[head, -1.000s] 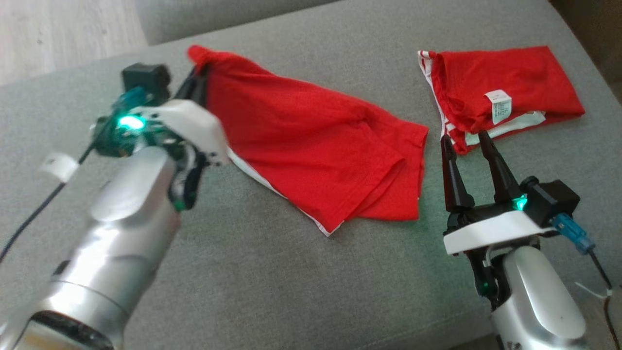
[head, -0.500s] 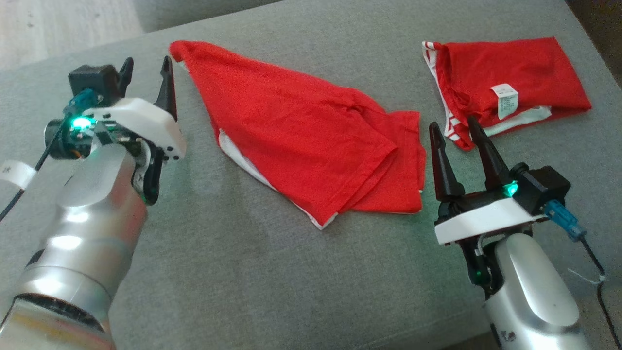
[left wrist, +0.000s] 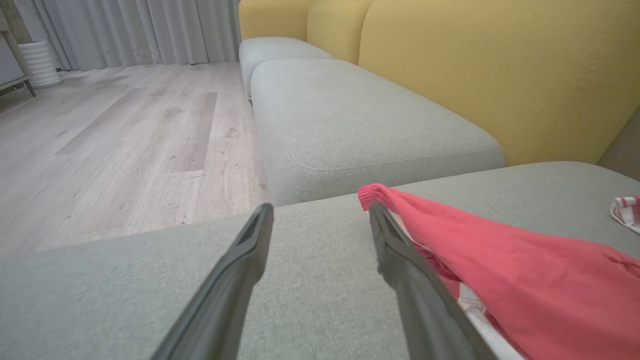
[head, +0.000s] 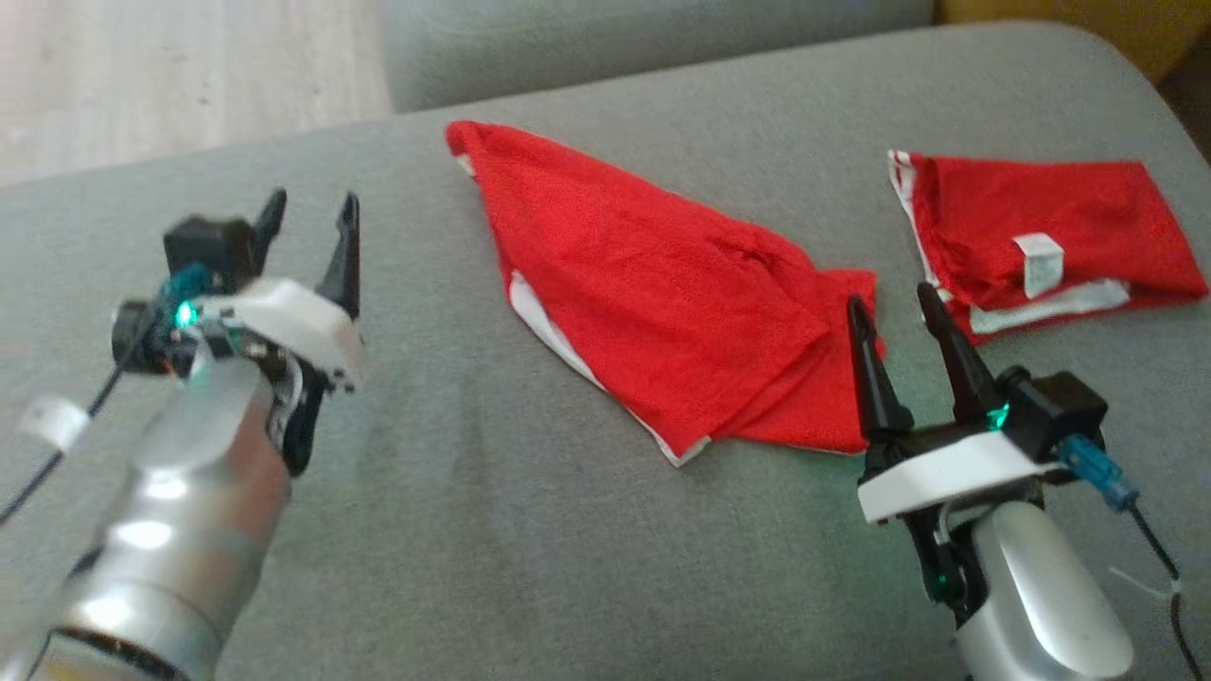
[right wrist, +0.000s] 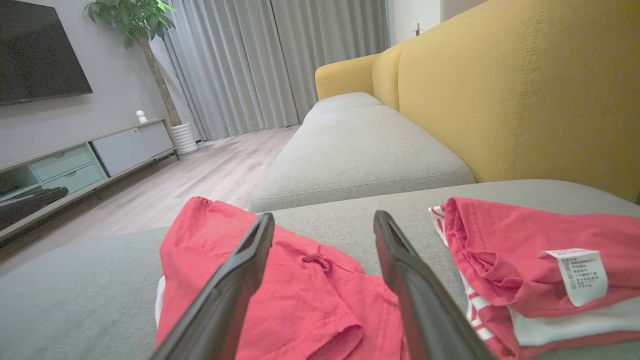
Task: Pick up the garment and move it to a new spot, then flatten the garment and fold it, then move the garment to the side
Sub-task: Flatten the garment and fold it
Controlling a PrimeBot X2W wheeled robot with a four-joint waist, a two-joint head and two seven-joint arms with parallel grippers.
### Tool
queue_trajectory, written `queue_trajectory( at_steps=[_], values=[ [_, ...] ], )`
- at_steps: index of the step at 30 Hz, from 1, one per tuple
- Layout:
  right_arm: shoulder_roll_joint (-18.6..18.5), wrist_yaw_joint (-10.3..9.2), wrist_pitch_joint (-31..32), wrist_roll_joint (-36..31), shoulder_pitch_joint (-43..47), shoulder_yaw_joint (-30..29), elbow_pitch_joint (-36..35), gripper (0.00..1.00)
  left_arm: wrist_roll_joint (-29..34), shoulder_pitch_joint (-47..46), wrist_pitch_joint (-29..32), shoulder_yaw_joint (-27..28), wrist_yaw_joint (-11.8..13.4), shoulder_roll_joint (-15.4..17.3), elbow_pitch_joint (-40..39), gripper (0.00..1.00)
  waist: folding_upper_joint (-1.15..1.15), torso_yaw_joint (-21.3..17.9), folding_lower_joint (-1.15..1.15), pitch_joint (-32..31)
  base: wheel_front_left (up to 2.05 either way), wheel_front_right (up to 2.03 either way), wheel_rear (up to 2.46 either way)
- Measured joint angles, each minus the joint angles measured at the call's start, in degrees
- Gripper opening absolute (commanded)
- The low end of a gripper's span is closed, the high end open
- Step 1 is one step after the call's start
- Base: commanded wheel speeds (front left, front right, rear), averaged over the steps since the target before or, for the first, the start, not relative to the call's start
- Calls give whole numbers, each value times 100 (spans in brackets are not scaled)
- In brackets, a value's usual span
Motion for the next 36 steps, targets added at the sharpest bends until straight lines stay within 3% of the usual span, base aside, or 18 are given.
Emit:
queue_trajectory(
  at_steps=[7,15,19,21,26,36],
  values=[
    [7,0,0,34,371,-82,-11,100,-20,1010,-49,283,11,160,-1034,100,0,361,-1,-368,0,0,0],
    [45,0,0,56,883,-98,-58,100,717,2876,-59,1129,743,388,-3388,100,0,711,0,-596,0,0,0],
    [69,0,0,193,1059,82,-44,100,842,4064,-65,1740,1070,60,-4425,100,0,793,-1,-661,0,0,0],
    [80,0,0,256,1068,100,-53,100,1045,4323,-65,1900,1118,-70,-4693,100,0,806,0,-649,0,0,0],
    [80,0,0,245,1080,156,-67,100,1505,4403,-66,2022,999,-171,-4898,100,0,855,0,-557,0,0,0],
    [81,0,309,135,1082,617,330,100,1772,4403,-66,2228,669,-510,-4727,100,0,1128,1,-395,0,0,0]
  ],
)
